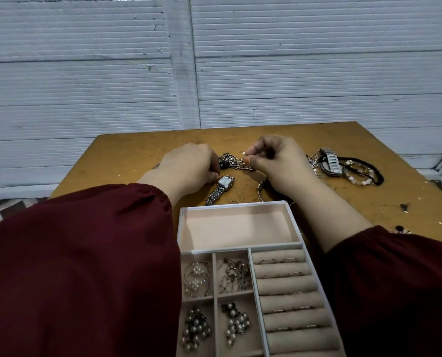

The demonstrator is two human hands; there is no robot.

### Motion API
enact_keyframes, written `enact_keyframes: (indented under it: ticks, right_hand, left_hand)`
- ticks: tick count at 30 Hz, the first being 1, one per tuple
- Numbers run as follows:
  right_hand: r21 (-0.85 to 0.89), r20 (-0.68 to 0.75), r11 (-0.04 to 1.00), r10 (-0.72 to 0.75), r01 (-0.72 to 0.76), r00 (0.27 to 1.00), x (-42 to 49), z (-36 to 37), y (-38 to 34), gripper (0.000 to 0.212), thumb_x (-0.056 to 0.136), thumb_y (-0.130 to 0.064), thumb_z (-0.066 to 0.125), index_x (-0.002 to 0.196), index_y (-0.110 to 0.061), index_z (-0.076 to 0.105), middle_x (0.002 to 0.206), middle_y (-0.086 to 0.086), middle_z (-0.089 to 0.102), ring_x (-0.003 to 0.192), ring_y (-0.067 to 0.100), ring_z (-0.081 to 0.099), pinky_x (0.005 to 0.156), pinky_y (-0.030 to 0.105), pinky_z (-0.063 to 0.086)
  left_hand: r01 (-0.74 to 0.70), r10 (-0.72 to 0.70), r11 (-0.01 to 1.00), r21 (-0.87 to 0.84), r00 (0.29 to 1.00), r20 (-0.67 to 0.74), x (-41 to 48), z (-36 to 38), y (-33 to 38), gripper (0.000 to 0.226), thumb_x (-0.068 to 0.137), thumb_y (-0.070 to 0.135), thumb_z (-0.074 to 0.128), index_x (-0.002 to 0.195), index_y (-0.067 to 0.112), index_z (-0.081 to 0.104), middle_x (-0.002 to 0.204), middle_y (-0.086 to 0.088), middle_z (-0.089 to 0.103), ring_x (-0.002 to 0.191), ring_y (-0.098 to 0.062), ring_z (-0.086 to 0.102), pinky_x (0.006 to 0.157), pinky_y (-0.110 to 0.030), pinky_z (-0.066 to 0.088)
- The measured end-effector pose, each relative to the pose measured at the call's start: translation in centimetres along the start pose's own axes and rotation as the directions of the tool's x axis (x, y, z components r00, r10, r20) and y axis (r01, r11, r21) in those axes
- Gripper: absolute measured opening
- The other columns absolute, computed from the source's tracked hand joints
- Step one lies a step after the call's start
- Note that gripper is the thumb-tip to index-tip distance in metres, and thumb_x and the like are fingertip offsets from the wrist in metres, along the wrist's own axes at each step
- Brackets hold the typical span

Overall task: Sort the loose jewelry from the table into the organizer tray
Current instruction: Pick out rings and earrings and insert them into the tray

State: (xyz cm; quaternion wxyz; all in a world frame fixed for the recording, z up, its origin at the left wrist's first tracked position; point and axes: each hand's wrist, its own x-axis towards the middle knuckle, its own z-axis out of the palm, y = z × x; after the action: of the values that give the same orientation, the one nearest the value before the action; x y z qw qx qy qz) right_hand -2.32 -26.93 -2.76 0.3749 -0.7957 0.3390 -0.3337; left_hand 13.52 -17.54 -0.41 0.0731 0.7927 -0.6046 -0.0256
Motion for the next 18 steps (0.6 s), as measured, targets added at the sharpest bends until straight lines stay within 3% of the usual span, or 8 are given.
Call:
enact_keyframes:
  ticks: [5, 11, 18]
  right_hand:
    - [0.013, -0.028, 1.000, -0.010, 0.010, 1.000, -0.1, 0.1, 0.3, 0.021, 0.080, -0.014, 0.074, 0.068, -0.027, 0.061, 0.064, -0.009, 0.057, 0.060, 0.007, 0.051, 0.063, 0.027, 0.042]
    - [0.009, -0.041, 1.000, -0.010, 0.010, 0.999, -0.1, 0.1, 0.4, 0.020, 0.080, -0.014, 0.073, 0.069, -0.026, 0.061, 0.065, -0.009, 0.058, 0.061, 0.009, 0.053, 0.066, 0.030, 0.045]
    - [0.092, -0.052, 0.996, 0.011, -0.007, 0.999, -0.3, -0.2, -0.4, 0.019, 0.080, -0.009, 0.073, 0.073, -0.024, 0.062, 0.071, -0.001, 0.064, 0.065, 0.009, 0.058, 0.063, 0.021, 0.047]
  left_hand:
    - [0.003, -0.004, 1.000, 0.020, 0.999, 0.046, 0.6, 0.2, 0.1, 0.014, 0.087, 0.026, 0.065, 0.100, 0.024, 0.066, 0.102, -0.003, 0.063, 0.096, -0.025, 0.058, 0.077, -0.035, 0.047]
    - [-0.011, 0.004, 0.996, 0.088, 0.996, 0.089, 1.1, 0.5, 0.5, 0.023, 0.088, 0.026, 0.062, 0.102, 0.008, 0.062, 0.105, -0.010, 0.062, 0.097, -0.028, 0.057, 0.086, -0.040, 0.048]
    - [-0.038, 0.037, 0.997, -0.066, 0.999, -0.026, 0.0, 0.5, 0.4, 0.014, 0.087, 0.016, 0.062, 0.084, 0.021, 0.050, 0.095, -0.004, 0.058, 0.085, -0.019, 0.048, 0.071, -0.029, 0.037]
